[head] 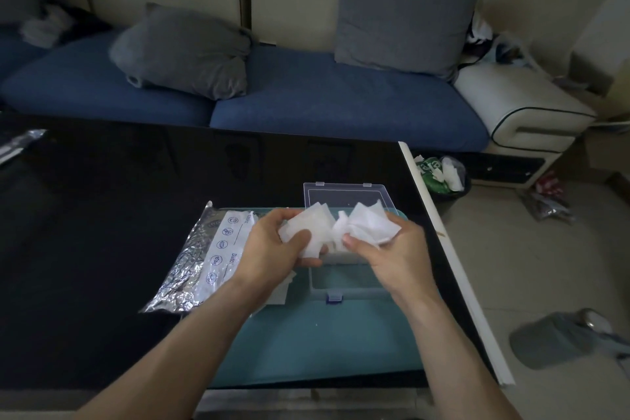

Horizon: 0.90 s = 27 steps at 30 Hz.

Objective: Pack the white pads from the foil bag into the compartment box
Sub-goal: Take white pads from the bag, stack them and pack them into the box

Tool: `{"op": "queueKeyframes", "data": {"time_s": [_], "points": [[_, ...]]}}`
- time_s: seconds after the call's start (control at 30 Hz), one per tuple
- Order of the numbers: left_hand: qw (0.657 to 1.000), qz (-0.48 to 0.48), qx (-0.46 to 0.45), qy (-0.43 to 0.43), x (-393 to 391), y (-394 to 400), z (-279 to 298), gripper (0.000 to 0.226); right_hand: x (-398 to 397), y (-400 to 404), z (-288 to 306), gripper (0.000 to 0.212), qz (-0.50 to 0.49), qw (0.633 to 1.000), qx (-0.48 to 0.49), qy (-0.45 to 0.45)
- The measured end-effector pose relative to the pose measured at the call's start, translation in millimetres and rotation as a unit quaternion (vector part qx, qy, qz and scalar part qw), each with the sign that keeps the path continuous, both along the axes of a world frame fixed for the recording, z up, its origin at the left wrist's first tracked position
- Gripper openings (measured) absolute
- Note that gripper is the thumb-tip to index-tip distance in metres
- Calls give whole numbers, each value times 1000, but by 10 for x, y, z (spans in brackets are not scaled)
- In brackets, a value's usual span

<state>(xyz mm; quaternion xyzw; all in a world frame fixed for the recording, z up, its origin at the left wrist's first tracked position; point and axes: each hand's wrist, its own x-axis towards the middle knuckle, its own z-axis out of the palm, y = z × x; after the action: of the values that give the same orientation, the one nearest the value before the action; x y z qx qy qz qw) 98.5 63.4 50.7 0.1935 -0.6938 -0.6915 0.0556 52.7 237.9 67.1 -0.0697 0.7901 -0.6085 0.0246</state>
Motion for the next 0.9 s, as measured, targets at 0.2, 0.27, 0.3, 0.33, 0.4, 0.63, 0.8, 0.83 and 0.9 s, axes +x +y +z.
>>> {"op": "queueKeyframes", "data": {"time_s": [0.2,0.27,0.3,0.33,0.4,0.63,0.8,0.83,0.9], "points": [[998,55,16,24,-12,47,21,24,28,-60,20,27,-62,982,-172,-49],[998,52,9,30,-22,102,15,26,117,-188,-10,27,-67,983,-168,-24],[998,52,4,33,-18,135,38,27,150,-245,-37,28,-60,985,-159,-15],[998,55,-1,31,-23,153,40,26,172,-291,-56,29,-51,987,-150,-14],[998,56,7,22,-30,174,41,23,173,-338,-84,30,-38,992,-123,-14],[999,38,-3,33,7,155,57,24,105,-305,-114,19,26,998,58,15],[996,63,-65,15,-10,72,-17,19,114,-193,-26,14,74,996,47,-12],[995,61,-73,16,-15,73,-11,20,112,-170,-13,13,71,997,43,-7],[993,55,-101,21,-15,86,3,21,106,-146,21,13,58,998,33,-3]]}}
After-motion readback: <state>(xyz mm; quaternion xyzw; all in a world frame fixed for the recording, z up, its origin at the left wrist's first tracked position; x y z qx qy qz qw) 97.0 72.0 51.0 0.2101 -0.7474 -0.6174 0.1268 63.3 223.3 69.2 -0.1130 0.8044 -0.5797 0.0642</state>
